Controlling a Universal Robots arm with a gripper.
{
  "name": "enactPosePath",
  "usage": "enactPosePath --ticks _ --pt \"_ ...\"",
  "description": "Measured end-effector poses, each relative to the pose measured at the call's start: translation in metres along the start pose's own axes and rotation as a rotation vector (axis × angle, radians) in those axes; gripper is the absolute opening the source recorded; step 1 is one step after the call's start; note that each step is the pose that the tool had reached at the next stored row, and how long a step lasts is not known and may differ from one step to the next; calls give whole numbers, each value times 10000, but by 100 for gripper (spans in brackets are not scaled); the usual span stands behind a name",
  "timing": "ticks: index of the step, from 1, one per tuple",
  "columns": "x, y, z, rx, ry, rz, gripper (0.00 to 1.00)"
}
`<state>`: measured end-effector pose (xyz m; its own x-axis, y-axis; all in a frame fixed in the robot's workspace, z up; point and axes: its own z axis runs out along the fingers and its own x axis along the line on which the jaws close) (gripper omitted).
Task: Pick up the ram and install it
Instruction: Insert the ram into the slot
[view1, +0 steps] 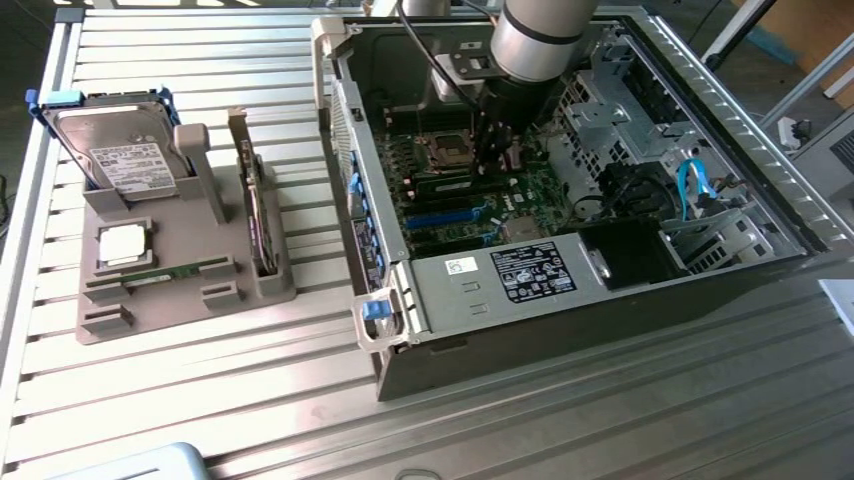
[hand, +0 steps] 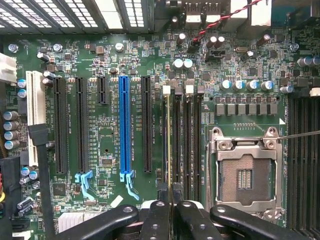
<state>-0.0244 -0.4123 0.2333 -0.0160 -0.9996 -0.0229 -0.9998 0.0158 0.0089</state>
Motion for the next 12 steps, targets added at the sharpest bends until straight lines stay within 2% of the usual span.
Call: enactPosePath --ticks 8,11,12 --pt "0 1 1 0 -1 2 13" --pt "0 1 1 1 -1 2 31" --pt "0 1 1 1 -1 2 31"
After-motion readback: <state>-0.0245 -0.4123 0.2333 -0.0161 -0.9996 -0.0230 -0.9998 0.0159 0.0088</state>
